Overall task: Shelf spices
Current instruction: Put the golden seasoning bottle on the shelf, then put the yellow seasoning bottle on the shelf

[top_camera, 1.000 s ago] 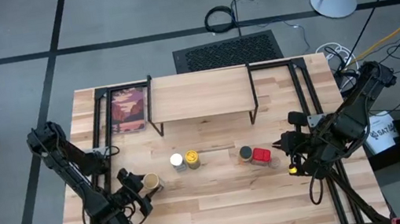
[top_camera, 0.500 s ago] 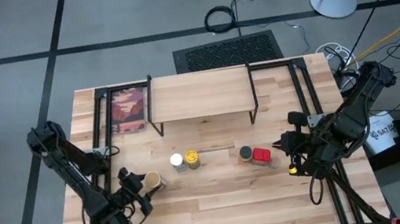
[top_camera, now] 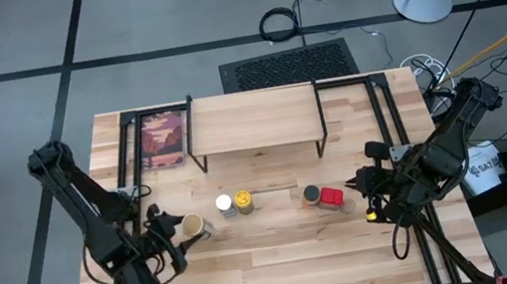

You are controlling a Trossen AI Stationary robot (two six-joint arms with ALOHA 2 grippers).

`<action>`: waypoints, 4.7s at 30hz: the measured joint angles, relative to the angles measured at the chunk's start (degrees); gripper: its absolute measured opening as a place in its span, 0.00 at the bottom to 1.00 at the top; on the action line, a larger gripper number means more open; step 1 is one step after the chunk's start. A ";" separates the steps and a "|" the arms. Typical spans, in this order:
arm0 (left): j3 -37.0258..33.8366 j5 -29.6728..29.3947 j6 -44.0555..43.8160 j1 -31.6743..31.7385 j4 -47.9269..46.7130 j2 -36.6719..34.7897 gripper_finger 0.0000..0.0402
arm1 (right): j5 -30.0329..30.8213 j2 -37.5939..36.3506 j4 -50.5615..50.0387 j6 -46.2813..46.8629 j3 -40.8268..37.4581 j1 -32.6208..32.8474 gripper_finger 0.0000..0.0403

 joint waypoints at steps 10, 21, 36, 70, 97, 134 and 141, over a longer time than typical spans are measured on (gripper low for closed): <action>7.71 -2.41 26.17 10.31 0.31 -11.52 0.67 | 0.30 0.00 1.04 -0.69 0.00 -0.01 0.04; 20.67 -0.77 61.77 26.85 1.84 -17.42 0.67 | 0.34 0.00 3.17 -2.86 0.00 -0.01 0.04; 25.75 23.55 85.17 56.59 16.00 -16.35 0.67 | 0.30 0.02 3.93 -3.92 0.00 -1.89 0.04; 25.74 63.44 83.12 89.16 9.21 0.86 0.67 | 0.21 0.02 5.87 -4.90 0.00 -1.86 0.04; 8.40 63.02 80.29 90.24 20.97 -9.47 0.67 | -0.26 0.04 6.05 -4.06 0.00 -1.65 0.04; 8.84 59.30 83.27 90.24 20.98 -9.50 0.83 | -0.23 0.04 6.07 -4.07 0.00 -1.65 0.04; 11.02 60.53 83.22 90.24 20.78 -9.65 0.83 | -0.23 0.04 6.08 -4.07 0.00 -1.65 0.04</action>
